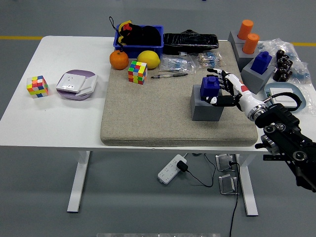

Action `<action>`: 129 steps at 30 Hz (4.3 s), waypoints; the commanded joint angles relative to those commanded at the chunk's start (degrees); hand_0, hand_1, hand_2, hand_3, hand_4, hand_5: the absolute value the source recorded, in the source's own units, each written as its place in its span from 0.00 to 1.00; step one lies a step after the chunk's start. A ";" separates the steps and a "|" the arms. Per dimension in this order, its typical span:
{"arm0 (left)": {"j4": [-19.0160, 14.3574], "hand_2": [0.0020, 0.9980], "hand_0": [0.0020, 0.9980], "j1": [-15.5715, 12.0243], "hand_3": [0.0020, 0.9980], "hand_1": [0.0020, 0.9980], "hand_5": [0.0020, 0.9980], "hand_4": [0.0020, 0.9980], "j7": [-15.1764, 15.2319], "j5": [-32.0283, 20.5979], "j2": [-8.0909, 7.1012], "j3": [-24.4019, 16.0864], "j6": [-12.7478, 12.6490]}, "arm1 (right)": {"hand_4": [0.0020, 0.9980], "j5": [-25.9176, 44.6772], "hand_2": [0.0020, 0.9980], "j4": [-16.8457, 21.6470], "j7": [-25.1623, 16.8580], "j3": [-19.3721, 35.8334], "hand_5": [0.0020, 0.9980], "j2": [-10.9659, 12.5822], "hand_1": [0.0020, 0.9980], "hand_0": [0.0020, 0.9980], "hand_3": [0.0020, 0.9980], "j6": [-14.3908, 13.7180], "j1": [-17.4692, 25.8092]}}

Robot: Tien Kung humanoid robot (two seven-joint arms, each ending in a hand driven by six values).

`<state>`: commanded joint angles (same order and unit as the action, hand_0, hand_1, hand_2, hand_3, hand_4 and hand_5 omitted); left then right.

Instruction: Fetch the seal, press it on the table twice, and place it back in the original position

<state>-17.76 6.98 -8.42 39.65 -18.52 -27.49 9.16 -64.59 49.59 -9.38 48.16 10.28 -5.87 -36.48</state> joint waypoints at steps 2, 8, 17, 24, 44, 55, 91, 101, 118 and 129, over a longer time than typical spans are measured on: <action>0.01 0.77 0.82 -0.04 0.81 0.80 0.30 0.75 -0.01 -0.03 0.00 0.04 -0.01 | 0.75 -0.07 0.75 -0.02 -0.04 -0.25 0.00 -0.04 0.72 0.71 0.80 -0.37 0.00; 0.00 0.76 0.82 0.00 0.82 0.80 0.30 0.75 -0.02 -0.08 -0.05 0.15 0.00 | 0.63 0.02 0.64 -0.24 -0.47 -1.12 0.00 -0.08 0.61 0.66 0.73 -2.16 -0.28; 0.04 0.77 0.82 0.07 0.82 0.80 0.30 0.75 -0.03 -0.18 0.05 0.22 -0.01 | 0.56 0.54 0.51 -1.00 -0.89 -2.30 0.00 0.00 0.50 0.61 0.56 -4.41 -0.70; 0.06 0.77 0.82 0.05 0.82 0.80 0.30 0.75 -0.03 -0.18 0.14 0.12 0.00 | 0.53 1.27 0.44 -0.76 -1.56 -2.56 0.00 0.13 0.42 0.55 0.48 -5.65 -0.94; 0.23 0.76 0.82 -0.10 0.82 0.80 0.30 0.75 -0.02 -0.45 0.31 -0.22 -0.01 | 0.54 -2.38 0.42 8.53 -0.21 3.39 0.00 3.92 0.40 0.53 0.45 -6.57 -0.01; 0.32 0.76 0.82 -0.35 0.82 0.80 0.30 0.75 -0.02 -0.40 0.44 -0.54 -0.03 | 0.55 -4.86 0.41 9.05 1.04 10.45 0.00 8.41 0.40 0.53 0.45 -6.20 4.25; 0.23 0.77 0.82 -0.23 0.82 0.80 0.30 0.75 -0.02 0.09 0.39 0.08 0.02 | 0.55 -2.12 0.41 2.10 -2.00 8.88 0.00 2.67 0.39 0.53 0.44 -6.37 12.18; 0.08 0.77 0.82 -0.16 0.82 0.80 0.30 0.75 0.00 0.35 0.18 0.25 0.05 | 0.56 -0.35 0.41 -0.39 -3.24 7.39 0.00 2.25 0.39 0.53 0.44 -6.31 12.38; 0.05 0.77 0.82 -0.35 0.82 0.80 0.30 0.75 0.01 0.29 0.25 0.27 0.06 | 0.56 -0.25 0.41 1.37 -3.11 7.05 0.00 3.03 0.39 0.53 0.44 -6.46 12.47; 0.10 0.77 0.82 -0.28 0.82 0.80 0.30 0.75 0.00 0.14 0.27 -0.02 0.06 | 0.56 -2.90 0.41 7.85 -1.32 9.18 0.00 5.68 0.39 0.53 0.43 -7.04 9.04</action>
<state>-17.66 6.70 -8.42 39.79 -18.25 -27.51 9.22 -67.49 57.43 -10.70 57.33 15.97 -12.91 -27.44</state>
